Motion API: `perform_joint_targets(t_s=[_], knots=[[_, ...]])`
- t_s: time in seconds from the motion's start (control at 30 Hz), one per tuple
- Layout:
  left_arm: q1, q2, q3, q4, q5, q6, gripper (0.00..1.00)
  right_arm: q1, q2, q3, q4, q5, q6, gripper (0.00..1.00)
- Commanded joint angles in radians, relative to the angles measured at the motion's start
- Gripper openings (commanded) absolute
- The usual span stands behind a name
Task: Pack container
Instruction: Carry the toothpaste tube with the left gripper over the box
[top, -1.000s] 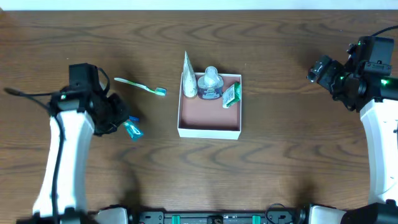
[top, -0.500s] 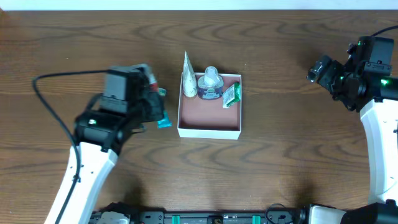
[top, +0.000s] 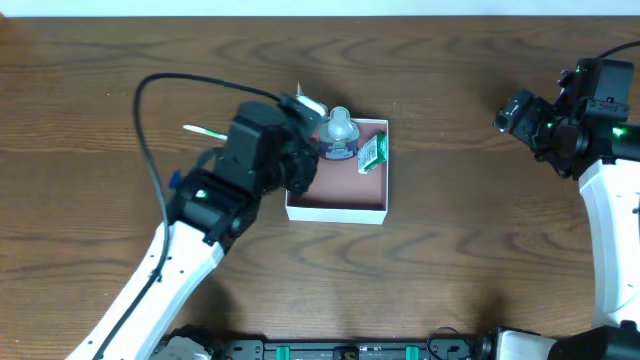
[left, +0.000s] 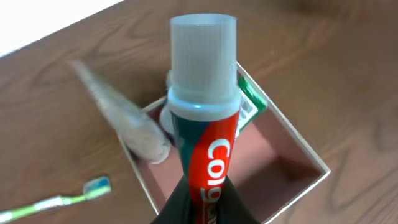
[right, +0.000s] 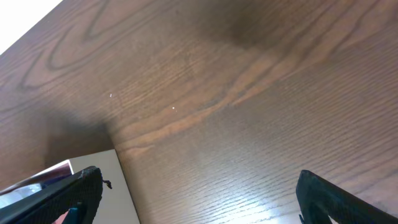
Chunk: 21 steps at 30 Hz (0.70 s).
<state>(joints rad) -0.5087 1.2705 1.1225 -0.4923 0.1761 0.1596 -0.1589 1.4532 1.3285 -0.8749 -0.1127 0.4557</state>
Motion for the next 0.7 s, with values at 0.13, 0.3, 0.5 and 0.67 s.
perform_joint_targets(t_s=[0.13,0.3,0.5,0.67], knots=[[-0.063,0.101,0.012,0.005,-0.009,0.228,0.08,-0.005,0.000,0.008,-0.001,0.005,-0.008,0.99],[-0.100,0.169,0.012,0.008,-0.009,0.305,0.09,-0.005,0.000,0.008,-0.001,0.005,-0.008,0.99],[-0.113,0.204,0.012,0.037,-0.010,0.343,0.30,-0.005,0.000,0.008,-0.001,0.004,-0.008,0.99],[-0.113,0.204,0.012,0.053,-0.009,0.342,0.81,-0.005,0.000,0.008,-0.001,0.005,-0.008,0.99]])
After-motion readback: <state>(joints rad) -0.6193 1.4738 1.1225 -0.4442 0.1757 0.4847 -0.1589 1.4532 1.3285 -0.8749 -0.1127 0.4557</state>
